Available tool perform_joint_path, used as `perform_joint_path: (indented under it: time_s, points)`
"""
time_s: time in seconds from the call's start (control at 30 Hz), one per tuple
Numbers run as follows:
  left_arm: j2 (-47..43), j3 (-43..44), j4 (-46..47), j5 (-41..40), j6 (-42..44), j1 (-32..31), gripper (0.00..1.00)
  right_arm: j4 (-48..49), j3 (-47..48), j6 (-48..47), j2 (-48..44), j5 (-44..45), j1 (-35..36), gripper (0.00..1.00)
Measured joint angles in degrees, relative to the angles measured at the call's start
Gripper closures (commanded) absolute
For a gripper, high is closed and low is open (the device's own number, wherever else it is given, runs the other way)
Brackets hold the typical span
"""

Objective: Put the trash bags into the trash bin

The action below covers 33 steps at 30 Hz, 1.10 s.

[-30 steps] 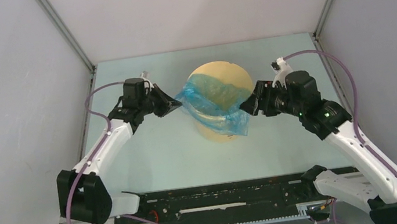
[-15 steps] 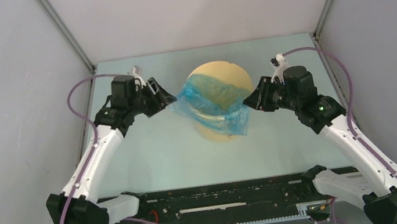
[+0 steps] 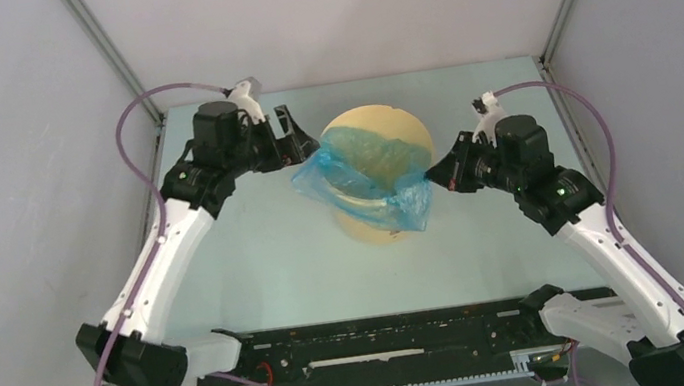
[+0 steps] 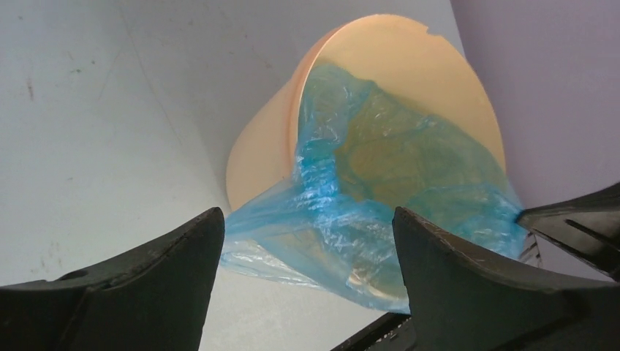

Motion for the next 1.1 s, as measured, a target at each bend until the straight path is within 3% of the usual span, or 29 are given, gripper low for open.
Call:
perform_joint_path:
  time_s: [0.2,0.33,0.57,0.73,0.83,1.1]
  points:
    - [5.4,0.2,-0.2,3.9,1.5,-0.6,0.07,0.0,0.0,-0.2,-3.0,0.2,-0.3,1.00]
    - [6.2,-0.5,0.0,6.3,1.7,-0.6,0.26,-0.2,0.0,-0.8,-3.9,0.8,-1.4,1.00]
    - [6.5,-1.8,1.2,8.5,1.6,-0.6,0.50,-3.1,0.0,-3.8,-4.7,3.8,-3.3,1.00]
    - [6.5,-3.8,1.5,9.4,0.9,-0.6,0.85,-4.5,-0.2,-6.0,-5.0,5.1,-3.4,1.00]
    - [6.4,-3.9,3.0,8.9,0.0,-0.5,0.99,-4.5,-2.3,-6.6,-6.3,5.6,-3.4,1.00]
    - [5.3,-6.3,7.1,9.4,-3.5,2.1,1.00,-3.7,-11.9,-6.8,-7.7,5.7,-3.4,0.96]
